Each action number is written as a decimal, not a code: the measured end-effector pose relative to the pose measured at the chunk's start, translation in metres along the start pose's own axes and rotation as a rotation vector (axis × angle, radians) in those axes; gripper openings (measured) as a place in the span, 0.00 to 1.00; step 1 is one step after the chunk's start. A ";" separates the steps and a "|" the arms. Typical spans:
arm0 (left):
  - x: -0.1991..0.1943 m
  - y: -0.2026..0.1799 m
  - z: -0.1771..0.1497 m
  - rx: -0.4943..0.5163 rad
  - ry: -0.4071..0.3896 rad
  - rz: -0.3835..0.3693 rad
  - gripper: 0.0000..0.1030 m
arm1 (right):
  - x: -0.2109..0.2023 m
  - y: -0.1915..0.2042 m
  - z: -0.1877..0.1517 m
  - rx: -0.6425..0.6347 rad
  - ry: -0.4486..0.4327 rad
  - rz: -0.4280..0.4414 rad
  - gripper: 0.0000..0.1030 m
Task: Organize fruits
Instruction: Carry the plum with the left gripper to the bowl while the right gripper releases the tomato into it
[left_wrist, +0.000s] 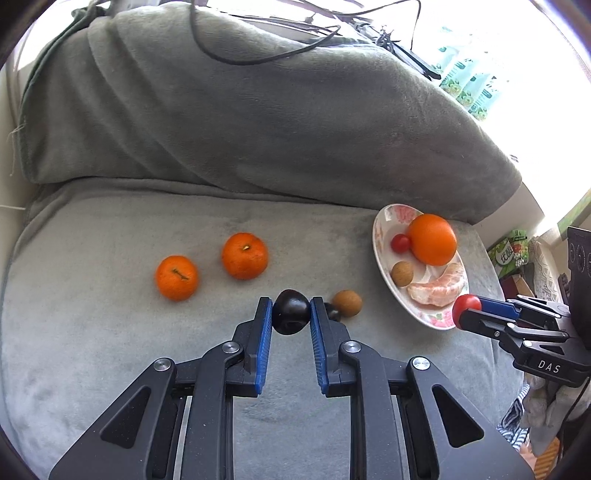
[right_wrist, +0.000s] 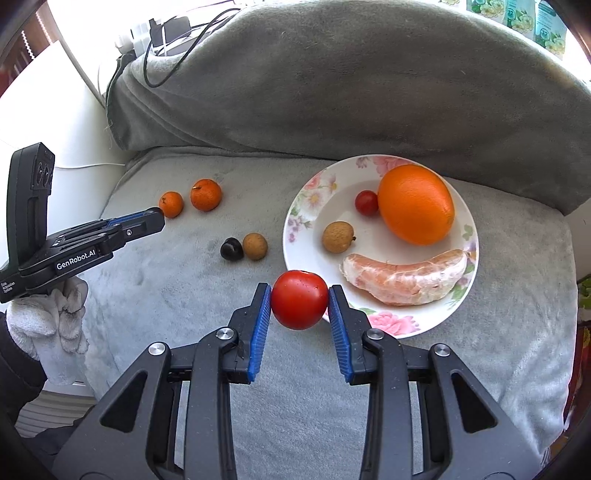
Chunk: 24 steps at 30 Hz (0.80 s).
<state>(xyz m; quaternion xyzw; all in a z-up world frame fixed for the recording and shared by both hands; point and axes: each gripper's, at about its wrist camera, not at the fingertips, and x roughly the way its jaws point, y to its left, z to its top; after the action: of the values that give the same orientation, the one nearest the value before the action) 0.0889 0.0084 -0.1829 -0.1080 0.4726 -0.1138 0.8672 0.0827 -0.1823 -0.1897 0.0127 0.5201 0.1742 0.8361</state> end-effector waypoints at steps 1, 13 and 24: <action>0.003 -0.005 0.003 0.006 0.001 -0.006 0.18 | -0.001 -0.004 0.000 0.006 -0.003 -0.002 0.32; 0.030 -0.051 0.028 0.070 0.008 -0.066 0.18 | 0.000 -0.040 0.008 0.041 -0.012 -0.027 0.32; 0.055 -0.081 0.039 0.120 0.042 -0.093 0.18 | 0.009 -0.058 0.009 0.068 -0.002 -0.022 0.32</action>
<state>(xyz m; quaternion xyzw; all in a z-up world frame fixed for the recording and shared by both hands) 0.1432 -0.0825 -0.1822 -0.0754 0.4774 -0.1842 0.8558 0.1107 -0.2319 -0.2051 0.0356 0.5250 0.1472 0.8375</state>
